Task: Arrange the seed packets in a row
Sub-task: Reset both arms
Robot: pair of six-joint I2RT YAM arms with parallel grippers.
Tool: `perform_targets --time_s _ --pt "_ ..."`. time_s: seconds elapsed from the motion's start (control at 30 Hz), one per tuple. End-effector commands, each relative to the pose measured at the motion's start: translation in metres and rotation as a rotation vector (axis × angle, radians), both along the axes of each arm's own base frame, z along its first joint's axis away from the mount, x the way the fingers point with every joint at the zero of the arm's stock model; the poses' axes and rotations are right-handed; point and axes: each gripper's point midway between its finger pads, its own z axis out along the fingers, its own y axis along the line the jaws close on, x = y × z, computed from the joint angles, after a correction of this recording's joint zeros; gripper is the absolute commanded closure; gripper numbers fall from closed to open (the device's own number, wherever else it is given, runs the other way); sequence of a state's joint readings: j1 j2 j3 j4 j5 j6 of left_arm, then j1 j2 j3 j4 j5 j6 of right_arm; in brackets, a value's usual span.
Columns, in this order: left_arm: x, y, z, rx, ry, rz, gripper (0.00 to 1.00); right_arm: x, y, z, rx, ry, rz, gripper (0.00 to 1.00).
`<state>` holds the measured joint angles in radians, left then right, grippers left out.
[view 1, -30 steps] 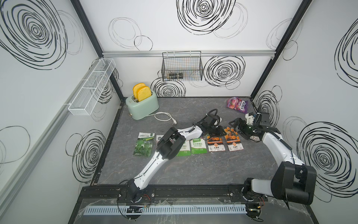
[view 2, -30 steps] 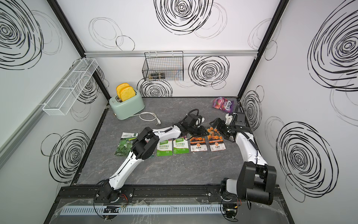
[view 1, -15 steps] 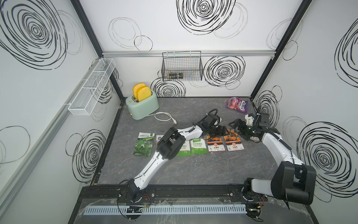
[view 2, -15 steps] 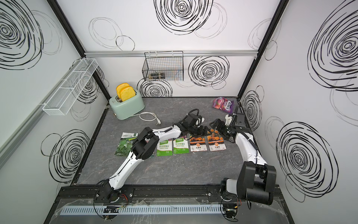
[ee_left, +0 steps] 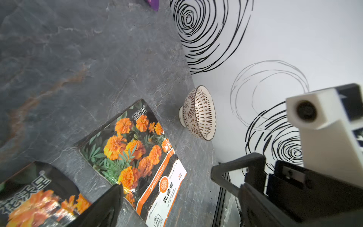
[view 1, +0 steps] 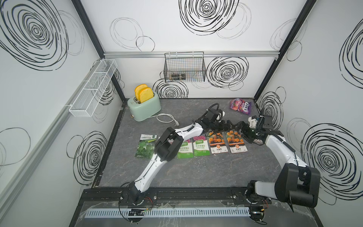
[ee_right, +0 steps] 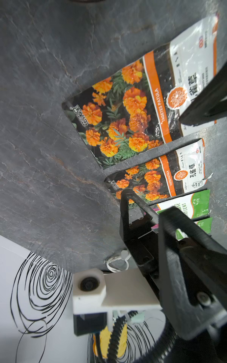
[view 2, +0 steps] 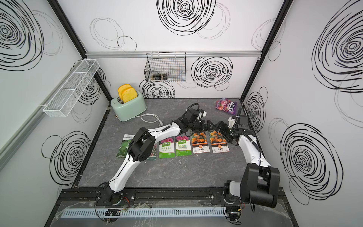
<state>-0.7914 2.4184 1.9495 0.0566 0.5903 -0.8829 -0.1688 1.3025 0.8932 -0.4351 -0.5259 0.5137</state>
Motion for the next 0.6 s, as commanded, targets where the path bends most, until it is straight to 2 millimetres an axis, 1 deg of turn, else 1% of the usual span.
perform_targets --time_s 0.0,0.13,0.2,0.27,0.4,0.47,0.57 --pt "0.003 0.006 0.051 -0.1 -0.049 -0.004 0.04 0.007 -0.001 0.019 -0.009 -0.043 0.004 0.03" --pt "0.011 0.024 0.058 -0.089 -0.054 0.022 0.04 0.014 0.0 0.031 -0.002 -0.075 0.016 0.03" --pt "0.014 0.035 0.061 -0.082 -0.061 0.034 0.04 0.018 0.0 0.036 -0.003 -0.088 0.021 0.03" --pt "0.019 0.049 0.069 -0.077 -0.076 0.051 0.04 0.02 0.001 0.04 -0.005 -0.102 0.028 0.03" --pt "0.024 0.081 0.086 -0.052 -0.113 0.081 0.04 0.026 0.004 0.048 -0.019 -0.141 0.045 0.02" --pt "0.026 0.101 0.099 -0.048 -0.134 0.101 0.04 0.03 0.007 0.053 -0.032 -0.162 0.057 0.0" --pt "0.027 0.134 0.116 -0.026 -0.167 0.134 0.04 0.037 0.015 0.061 -0.066 -0.207 0.09 0.02"
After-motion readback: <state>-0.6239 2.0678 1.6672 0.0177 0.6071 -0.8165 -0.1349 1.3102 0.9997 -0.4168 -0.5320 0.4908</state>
